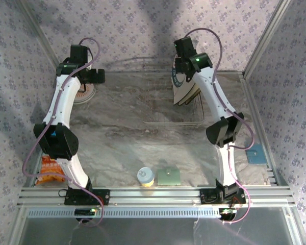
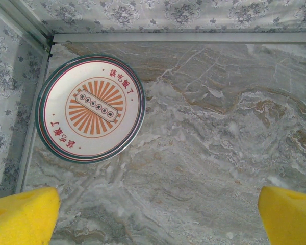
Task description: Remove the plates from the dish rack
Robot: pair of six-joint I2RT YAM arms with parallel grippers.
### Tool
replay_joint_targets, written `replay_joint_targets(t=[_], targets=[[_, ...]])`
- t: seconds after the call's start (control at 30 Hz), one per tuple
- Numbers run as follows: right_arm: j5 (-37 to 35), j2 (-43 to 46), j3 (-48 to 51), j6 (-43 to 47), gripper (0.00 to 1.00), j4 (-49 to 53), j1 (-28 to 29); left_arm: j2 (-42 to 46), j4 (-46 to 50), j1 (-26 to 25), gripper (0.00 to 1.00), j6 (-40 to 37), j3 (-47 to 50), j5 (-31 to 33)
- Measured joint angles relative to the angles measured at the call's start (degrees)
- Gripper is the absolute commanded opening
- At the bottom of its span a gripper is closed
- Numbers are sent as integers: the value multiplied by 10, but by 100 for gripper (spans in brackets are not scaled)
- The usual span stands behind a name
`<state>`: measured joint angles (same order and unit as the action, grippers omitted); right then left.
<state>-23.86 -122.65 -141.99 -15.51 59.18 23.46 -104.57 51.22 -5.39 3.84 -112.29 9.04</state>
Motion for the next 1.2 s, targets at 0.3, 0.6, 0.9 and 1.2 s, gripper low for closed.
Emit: replay_joint_targets(t=[0.3,0.6,0.9,1.2], targets=[[1,49,39,1,0,-14,1,0,0,0,99,0,0,0],[144,167,266,-18,0,-147,-26,3,-4,0,99,0,16,0],[469,280,485,-141,0,-420,-131,3,-4,0,99,1,23,-5],[606,268,559,-248,0,-577,-122,3,-4,0,99,1,23,-10]])
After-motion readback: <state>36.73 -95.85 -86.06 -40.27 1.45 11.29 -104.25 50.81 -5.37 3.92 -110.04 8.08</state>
